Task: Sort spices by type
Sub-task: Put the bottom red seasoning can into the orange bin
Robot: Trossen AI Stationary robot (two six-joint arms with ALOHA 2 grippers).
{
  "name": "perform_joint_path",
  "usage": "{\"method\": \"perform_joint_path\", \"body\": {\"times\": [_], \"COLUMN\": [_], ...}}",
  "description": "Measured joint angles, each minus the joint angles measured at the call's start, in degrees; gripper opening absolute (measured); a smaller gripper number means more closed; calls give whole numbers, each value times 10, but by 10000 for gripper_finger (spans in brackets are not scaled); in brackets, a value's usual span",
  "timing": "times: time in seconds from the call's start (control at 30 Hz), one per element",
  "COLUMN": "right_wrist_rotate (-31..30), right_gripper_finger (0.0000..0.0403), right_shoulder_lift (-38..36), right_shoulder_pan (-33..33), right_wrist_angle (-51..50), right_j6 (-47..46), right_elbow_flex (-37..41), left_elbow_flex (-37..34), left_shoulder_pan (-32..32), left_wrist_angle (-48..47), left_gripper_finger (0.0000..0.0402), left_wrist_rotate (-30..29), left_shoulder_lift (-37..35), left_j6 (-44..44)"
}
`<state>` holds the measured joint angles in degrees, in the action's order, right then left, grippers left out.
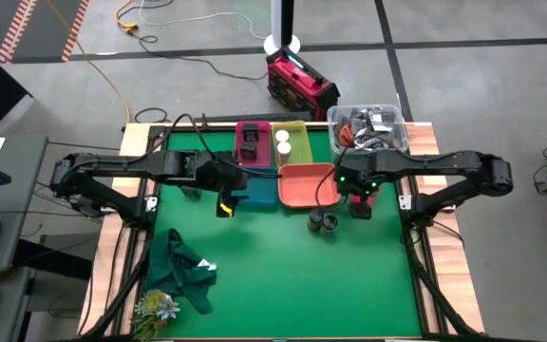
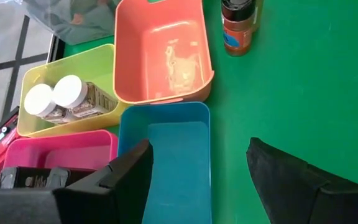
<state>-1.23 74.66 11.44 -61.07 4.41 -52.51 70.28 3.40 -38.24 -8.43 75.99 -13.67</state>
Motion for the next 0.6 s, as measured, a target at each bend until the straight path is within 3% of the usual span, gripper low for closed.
{"method": "perform_joint_path", "body": {"times": [0.33,0.6], "right_wrist_rotate": [-3,31], "right_gripper_finger": [358,350], "right_shoulder_lift": [92,82], "right_shoulder_pan": [-7,-75], "right_wrist_angle": [-15,-12], "right_j6": [-1,-85], "right_elbow_flex": [1,1], "left_elbow_flex": [0,0], "left_shoulder_pan": [0,0], "left_wrist_angle": [-36,-45], "left_gripper_finger": [247,247], "left_wrist_rotate": [0,0], "left_shoulder_lift": [0,0], "left_j6": [0,0]}}
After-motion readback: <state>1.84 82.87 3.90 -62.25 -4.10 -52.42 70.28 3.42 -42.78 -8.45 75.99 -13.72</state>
